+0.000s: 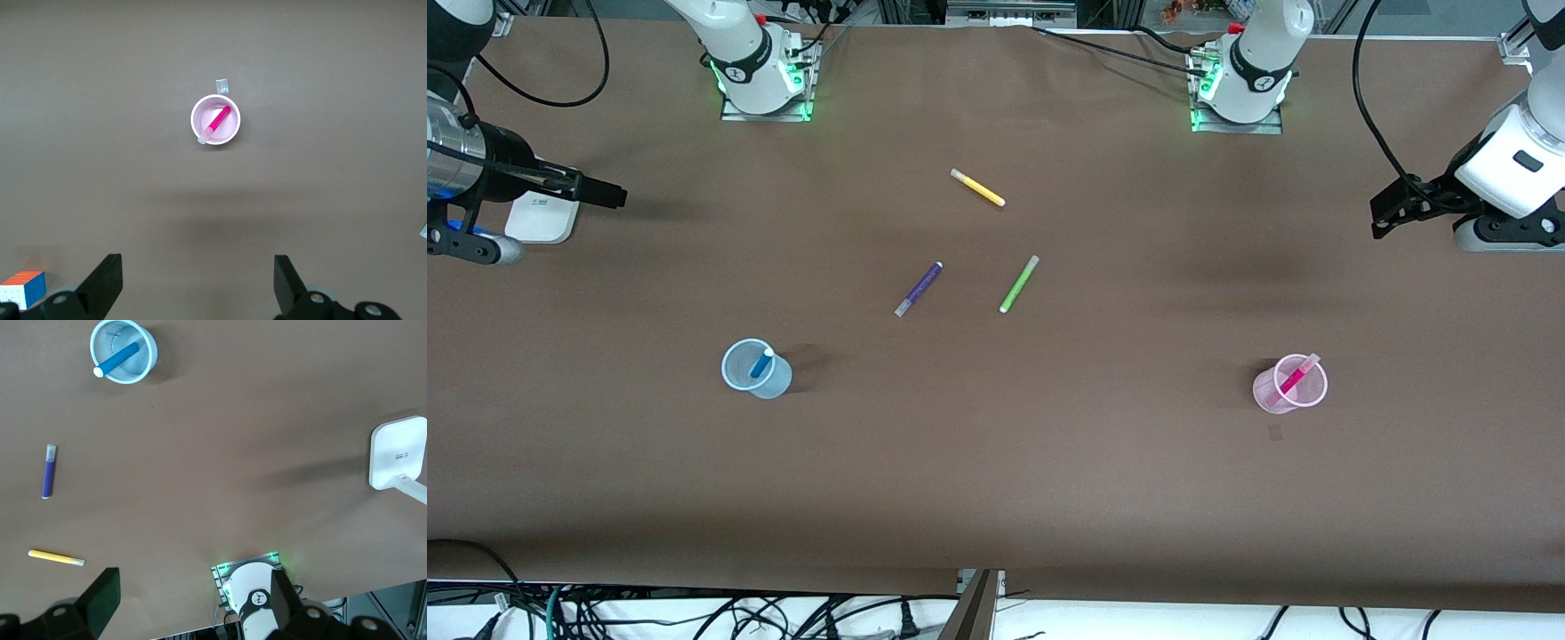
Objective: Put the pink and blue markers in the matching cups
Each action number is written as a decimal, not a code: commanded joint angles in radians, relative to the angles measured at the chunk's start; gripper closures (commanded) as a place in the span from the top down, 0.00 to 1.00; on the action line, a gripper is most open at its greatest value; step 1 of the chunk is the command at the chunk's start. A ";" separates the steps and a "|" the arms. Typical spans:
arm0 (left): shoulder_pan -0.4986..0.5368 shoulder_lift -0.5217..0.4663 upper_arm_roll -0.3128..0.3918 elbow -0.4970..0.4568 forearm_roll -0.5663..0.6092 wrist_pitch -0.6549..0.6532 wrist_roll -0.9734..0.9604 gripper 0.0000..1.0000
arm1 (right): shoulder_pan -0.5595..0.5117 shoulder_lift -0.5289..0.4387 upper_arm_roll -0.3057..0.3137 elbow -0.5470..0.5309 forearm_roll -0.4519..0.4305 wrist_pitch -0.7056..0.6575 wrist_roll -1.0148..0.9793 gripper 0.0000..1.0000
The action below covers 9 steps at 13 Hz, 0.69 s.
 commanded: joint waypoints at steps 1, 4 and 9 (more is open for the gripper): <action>-0.002 -0.005 0.002 0.007 -0.007 -0.012 0.012 1.00 | 0.000 -0.032 0.008 -0.035 -0.019 0.006 -0.020 0.99; -0.002 -0.005 0.002 0.007 -0.007 -0.013 0.012 1.00 | 0.000 -0.165 0.006 -0.234 -0.018 0.139 -0.033 0.99; -0.002 -0.005 0.002 0.007 -0.007 -0.015 0.012 1.00 | -0.011 -0.298 -0.001 -0.390 0.008 0.303 -0.137 0.99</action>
